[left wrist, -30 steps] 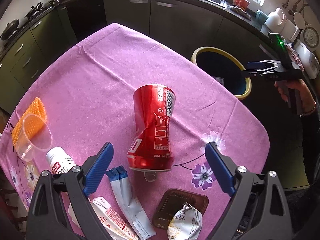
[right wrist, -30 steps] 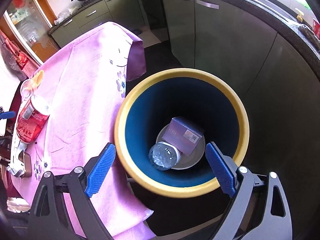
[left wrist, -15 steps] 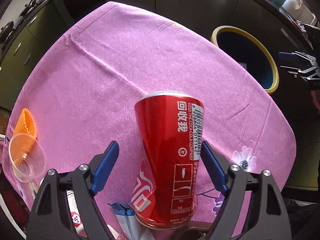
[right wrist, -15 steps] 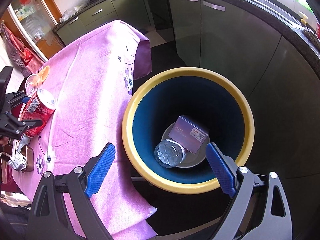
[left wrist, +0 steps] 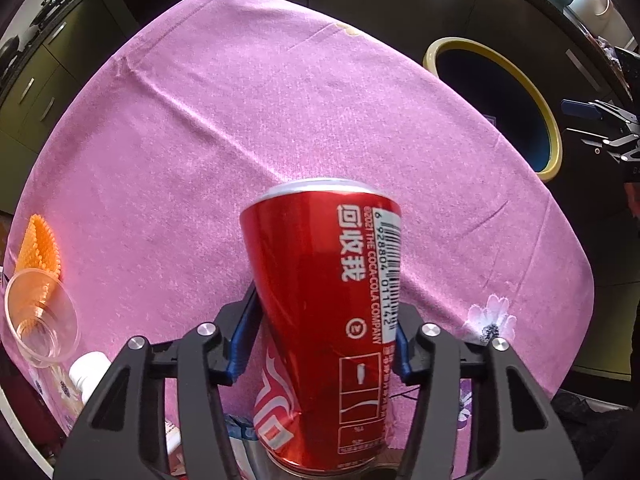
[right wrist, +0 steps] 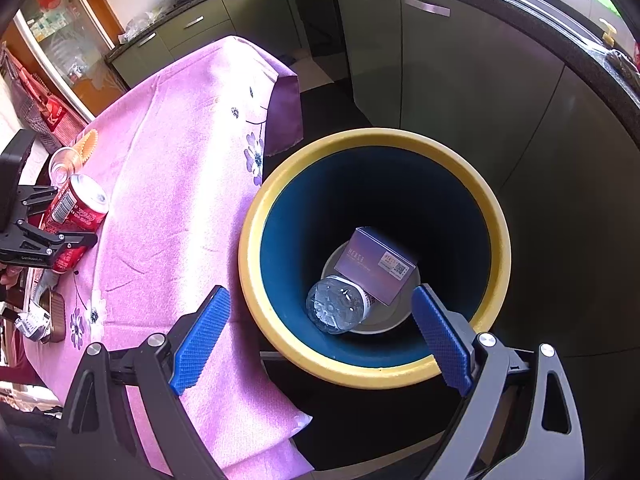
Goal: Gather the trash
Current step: 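Carry the red cola can over the bin and open the left gripper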
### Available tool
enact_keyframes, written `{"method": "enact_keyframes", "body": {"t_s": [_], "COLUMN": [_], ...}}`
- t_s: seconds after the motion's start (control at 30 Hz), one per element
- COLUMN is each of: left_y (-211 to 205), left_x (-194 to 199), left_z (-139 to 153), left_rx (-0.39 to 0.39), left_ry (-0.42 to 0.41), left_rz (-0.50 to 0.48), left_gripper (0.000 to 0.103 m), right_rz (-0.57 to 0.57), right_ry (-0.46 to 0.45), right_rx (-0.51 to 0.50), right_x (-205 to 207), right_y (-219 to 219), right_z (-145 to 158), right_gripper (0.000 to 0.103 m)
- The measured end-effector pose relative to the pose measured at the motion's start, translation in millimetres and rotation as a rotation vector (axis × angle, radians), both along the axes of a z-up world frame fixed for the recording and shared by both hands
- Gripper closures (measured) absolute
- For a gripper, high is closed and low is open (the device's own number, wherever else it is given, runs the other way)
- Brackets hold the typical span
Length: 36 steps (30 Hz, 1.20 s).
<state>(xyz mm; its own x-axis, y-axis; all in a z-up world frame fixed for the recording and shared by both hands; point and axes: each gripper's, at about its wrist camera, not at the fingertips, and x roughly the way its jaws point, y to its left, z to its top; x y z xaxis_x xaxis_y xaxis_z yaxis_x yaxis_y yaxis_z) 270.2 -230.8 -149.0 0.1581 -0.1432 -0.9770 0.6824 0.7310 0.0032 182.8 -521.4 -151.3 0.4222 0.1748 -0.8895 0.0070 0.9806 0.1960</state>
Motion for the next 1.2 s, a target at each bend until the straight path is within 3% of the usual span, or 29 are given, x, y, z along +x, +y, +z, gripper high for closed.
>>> {"method": "enact_keyframes", "body": {"t_s": [0.47,0.9,1.2], "left_y": [-5.0,-19.7,-84.6], "left_x": [-16.3,-33.8,-49.1], "left_z": [44.3,64.2,99.2], "left_rx": [-0.044,-0.068,-0.102], "left_ry": [-0.067,-0.096,-0.125], "left_rz": [-0.059,-0.101,-0.223], "left_gripper": [0.052,0.052,0.052], "right_rz": [-0.007,-0.019,-0.071], "right_ry": [-0.025,-0.038,-0.097], "right_rx": [0.018,0.035,0.041], "right_x": [-11.8,-23.4,-49.5], "right_y": [-4.0,-12.2,-36.7], "right_z": [6.9,7.9,26.1], "right_gripper": [0.012,0.012,0.012]}}
